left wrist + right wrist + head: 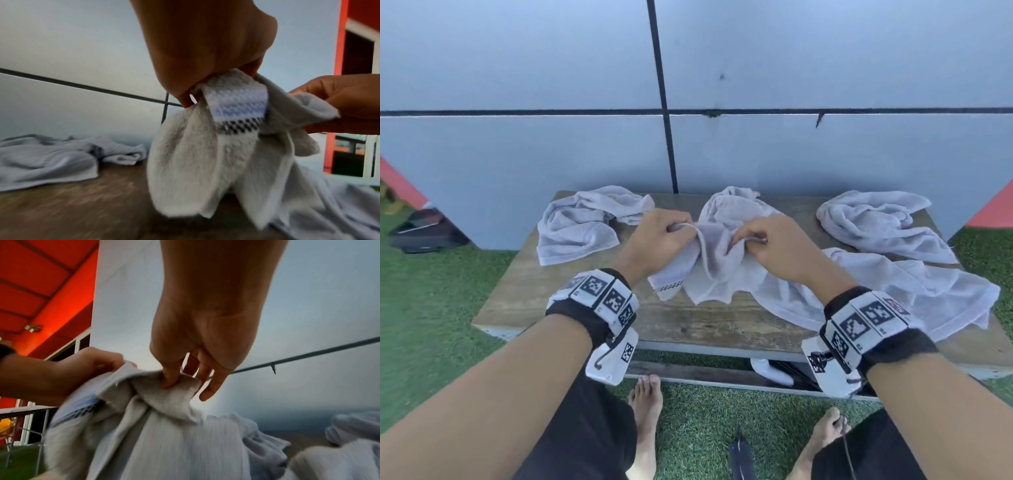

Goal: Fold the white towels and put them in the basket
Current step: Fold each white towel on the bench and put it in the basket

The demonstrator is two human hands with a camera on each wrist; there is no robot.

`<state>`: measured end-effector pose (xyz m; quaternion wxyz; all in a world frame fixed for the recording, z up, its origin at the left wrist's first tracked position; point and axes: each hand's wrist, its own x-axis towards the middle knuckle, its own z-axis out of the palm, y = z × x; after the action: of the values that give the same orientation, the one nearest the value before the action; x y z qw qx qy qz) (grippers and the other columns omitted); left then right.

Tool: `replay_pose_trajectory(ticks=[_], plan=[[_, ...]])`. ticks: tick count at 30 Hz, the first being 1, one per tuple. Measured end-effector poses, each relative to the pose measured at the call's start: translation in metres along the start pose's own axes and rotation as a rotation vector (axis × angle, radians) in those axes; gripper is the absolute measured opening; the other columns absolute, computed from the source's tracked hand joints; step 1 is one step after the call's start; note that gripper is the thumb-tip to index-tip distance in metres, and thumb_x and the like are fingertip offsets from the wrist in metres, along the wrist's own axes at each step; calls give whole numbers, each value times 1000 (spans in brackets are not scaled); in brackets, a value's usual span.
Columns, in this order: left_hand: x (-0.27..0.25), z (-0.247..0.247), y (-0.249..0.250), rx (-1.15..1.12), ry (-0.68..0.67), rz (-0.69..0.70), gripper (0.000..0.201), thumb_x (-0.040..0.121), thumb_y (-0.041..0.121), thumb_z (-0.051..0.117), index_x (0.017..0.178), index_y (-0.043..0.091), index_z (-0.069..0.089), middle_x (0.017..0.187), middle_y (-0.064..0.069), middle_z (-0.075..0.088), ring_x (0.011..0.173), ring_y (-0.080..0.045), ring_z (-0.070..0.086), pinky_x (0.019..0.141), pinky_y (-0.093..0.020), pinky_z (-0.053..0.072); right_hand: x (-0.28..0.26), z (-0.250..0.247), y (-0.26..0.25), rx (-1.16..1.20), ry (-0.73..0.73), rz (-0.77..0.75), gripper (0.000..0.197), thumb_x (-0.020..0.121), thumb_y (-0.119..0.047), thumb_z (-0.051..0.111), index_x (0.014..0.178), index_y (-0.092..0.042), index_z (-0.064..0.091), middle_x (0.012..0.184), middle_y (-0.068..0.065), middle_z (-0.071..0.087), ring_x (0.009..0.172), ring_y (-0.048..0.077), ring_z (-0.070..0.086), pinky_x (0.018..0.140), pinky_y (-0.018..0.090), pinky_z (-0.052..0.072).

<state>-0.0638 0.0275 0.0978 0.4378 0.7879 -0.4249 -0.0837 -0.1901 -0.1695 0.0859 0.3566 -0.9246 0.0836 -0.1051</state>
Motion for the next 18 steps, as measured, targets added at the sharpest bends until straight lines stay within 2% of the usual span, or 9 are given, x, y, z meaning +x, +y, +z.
replay_pose_trajectory(ticks=[2, 4, 7, 9, 11, 13, 14, 16, 18], plan=[[-15, 1, -27, 57, -147, -109, 35, 85, 16, 54, 57, 2, 37, 55, -1, 31, 52, -9, 27, 52, -26, 25, 1, 15, 16, -20, -47, 104, 24, 89, -4, 59, 93, -18, 78, 101, -1, 74, 99, 18, 66, 91, 36, 51], [-26, 6, -51, 148, -172, -235, 35, 86, 24, 57, 60, 2, 48, 62, -8, 45, 56, -13, 37, 58, -30, 34, 0, 29, 27, -29, -61, 138, 18, 89, -5, 63, 89, -16, 77, 105, 0, 72, 103, 20, 64, 95, 40, 50], [-30, 13, -79, 249, -209, -367, 24, 90, 28, 63, 78, 8, 71, 104, -12, 58, 91, -16, 54, 84, -34, 44, -1, 52, 33, -64, -128, 154, 10, 89, -9, 69, 88, -15, 77, 110, 0, 62, 107, 19, 57, 97, 36, 47], [-31, 18, -86, 299, -366, -426, 16, 88, 34, 64, 90, 25, 77, 140, -5, 45, 127, -25, 41, 107, -45, 36, 1, 67, 36, -146, -221, 138, 10, 88, -14, 71, 87, -20, 79, 116, 6, 59, 111, 25, 56, 93, 34, 46], [-31, 23, -88, 403, -539, -438, 21, 89, 40, 59, 104, 39, 74, 157, 4, 27, 142, -28, 22, 116, -51, 25, 3, 82, 35, -257, -320, 144, 18, 88, -21, 67, 81, -35, 76, 122, 5, 57, 118, 25, 52, 93, 39, 47], [-28, 30, -87, 522, -616, -371, 27, 93, 41, 53, 109, 33, 72, 154, 0, 29, 140, -31, 25, 114, -46, 26, 3, 97, 33, -330, -384, 128, 22, 89, -24, 59, 76, -38, 70, 109, -2, 55, 110, 22, 49, 88, 38, 46], [-24, 34, -86, 540, -615, -323, 28, 94, 38, 51, 103, 24, 73, 143, -5, 39, 132, -32, 35, 107, -41, 32, 2, 103, 29, -356, -394, 104, 22, 90, -22, 56, 76, -34, 68, 99, -5, 51, 101, 20, 48, 83, 34, 42], [-18, 40, -86, 507, -597, -273, 28, 94, 31, 52, 77, 11, 65, 106, -9, 52, 96, -25, 51, 80, -30, 39, -1, 111, 22, -386, -353, 52, 21, 91, -20, 53, 76, -26, 66, 87, -8, 45, 91, 19, 48, 76, 29, 32], [-9, 38, -88, 428, -613, -283, 35, 89, 26, 57, 57, 11, 52, 74, -8, 54, 65, -21, 47, 61, -30, 36, 2, 110, 18, -386, -350, 12, 21, 91, -19, 52, 75, -21, 65, 80, -10, 43, 83, 18, 50, 70, 28, 31]])
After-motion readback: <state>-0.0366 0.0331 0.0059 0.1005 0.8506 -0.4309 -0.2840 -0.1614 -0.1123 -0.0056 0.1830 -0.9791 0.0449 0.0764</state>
